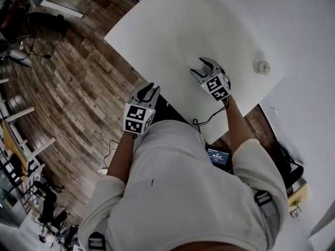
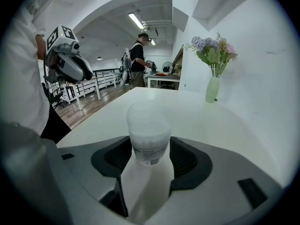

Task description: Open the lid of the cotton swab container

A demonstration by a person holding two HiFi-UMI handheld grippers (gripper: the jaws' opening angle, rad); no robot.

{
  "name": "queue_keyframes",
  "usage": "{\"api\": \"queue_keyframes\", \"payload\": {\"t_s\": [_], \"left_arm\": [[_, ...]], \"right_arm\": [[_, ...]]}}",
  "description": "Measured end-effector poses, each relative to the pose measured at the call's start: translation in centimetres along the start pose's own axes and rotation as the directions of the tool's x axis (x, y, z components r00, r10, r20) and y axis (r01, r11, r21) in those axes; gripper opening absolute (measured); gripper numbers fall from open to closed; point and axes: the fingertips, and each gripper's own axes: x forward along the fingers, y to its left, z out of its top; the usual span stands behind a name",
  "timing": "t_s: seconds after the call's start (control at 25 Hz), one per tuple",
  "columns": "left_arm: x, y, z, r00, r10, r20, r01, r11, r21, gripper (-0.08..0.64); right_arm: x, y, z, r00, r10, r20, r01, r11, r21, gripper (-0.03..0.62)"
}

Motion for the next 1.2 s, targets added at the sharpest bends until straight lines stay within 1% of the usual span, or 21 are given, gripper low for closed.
{"api": "queue_keyframes", "payload": {"t_s": [0.08,0.16,0.28,0.52,0.76,0.96,1.08,1.2], "left_arm": [[-0.4,0.4,-0.3,1.000,0.011,-0.002,-0.011,1.000,-0.012,0.100],[-0.8,0.8,-0.6,1.000,0.019,0.000,-0.019,1.000,-0.023,0.100],[-1.4,1.2,-0.9,1.000,0.024,0.004,-0.024,0.999,-0.031,0.101],[-1.0,1.2,-0.4,1.000,-0.002,0.012,0.003,1.000,-0.013,0.100],[-0.1,0.3,0.8,0.997,-0.068,0.022,0.067,0.997,0.034,0.100],[1.2,-0.8,2.6,0.991,-0.128,0.035,0.125,0.988,0.088,0.100],[1.8,-1.6,3.7,0.982,-0.182,0.043,0.175,0.976,0.132,0.101],[2.4,-3.1,5.2,0.967,-0.248,0.054,0.235,0.955,0.183,0.100]], "right_arm": [[0.8,0.1,0.1,1.000,0.010,-0.003,-0.010,1.000,-0.007,0.249],[1.2,0.3,0.2,1.000,0.014,-0.002,-0.014,1.000,-0.018,0.226],[1.3,1.1,0.6,1.000,0.022,0.002,-0.022,1.000,-0.019,0.221],[0.3,2.1,2.1,0.998,0.045,0.041,-0.048,0.997,0.059,0.215],[-1.9,3.4,3.8,0.994,0.071,0.085,-0.082,0.989,0.127,0.215],[-4.2,3.7,5.2,0.991,0.063,0.115,-0.079,0.987,0.140,0.215],[-5.8,4.0,6.2,0.991,0.032,0.129,-0.051,0.988,0.147,0.215],[-7.8,4.1,6.8,0.991,-0.012,0.135,-0.010,0.987,0.159,0.215]]}}
